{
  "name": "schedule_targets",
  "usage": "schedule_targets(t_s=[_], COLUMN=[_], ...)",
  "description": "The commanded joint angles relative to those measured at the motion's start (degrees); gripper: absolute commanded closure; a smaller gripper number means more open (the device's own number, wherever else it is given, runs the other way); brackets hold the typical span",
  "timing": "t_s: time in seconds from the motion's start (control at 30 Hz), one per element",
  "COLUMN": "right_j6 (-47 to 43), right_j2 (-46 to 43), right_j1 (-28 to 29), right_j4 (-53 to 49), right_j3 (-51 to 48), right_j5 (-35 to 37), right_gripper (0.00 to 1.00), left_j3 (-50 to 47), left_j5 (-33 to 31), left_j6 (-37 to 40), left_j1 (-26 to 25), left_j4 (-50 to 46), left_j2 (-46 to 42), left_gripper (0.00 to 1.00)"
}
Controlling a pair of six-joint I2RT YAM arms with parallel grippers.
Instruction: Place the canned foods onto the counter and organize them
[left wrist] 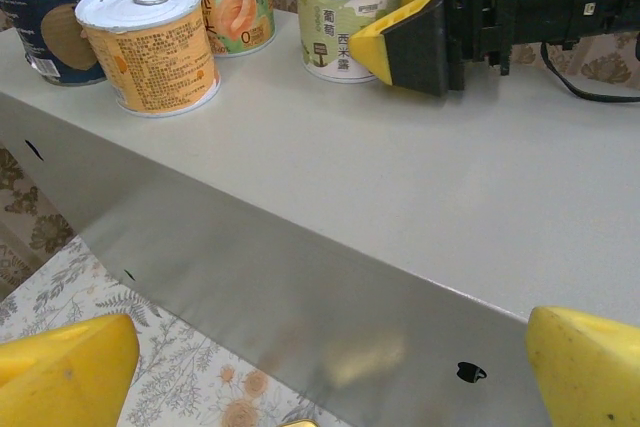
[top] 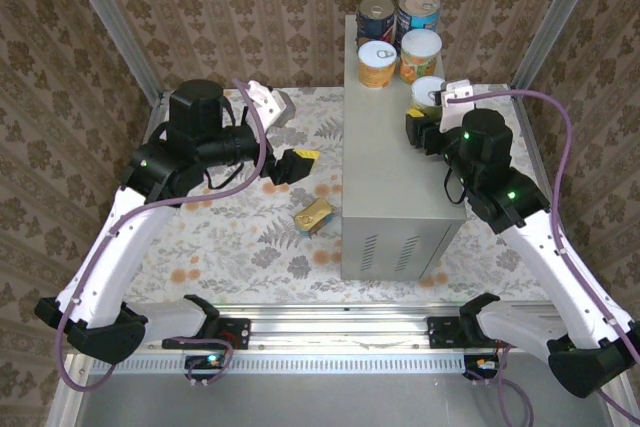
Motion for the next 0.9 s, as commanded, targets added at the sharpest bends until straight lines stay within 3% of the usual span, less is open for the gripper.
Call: schedule_targets(t_s=[0.0,0.6,0.87], right_j6=[-1.1,-0.3,0.2], right_j2=[1.5,4.1,2.0], right_j1=[-1.0,-3.0,-3.4], right_j4=[0.1,1.5,-0.6], right_j3=[0.8,1.2,3.4], right_j5=[-2.8,-5.9,-5.8], right_gripper=[0.3,0.29,0.08], left_j3=[-0.6,-1.1,-1.0], left_j5=[1.1,1.0,1.2], left_j6=[-1.3,-1.0,-1.2], left_j1=[0.5,0.9,1.0], left_j4=[1.0,1.1,1.2], left_j2=[-0.9,-1.0,-0.9], left_gripper=[0.0,0.0,0.0])
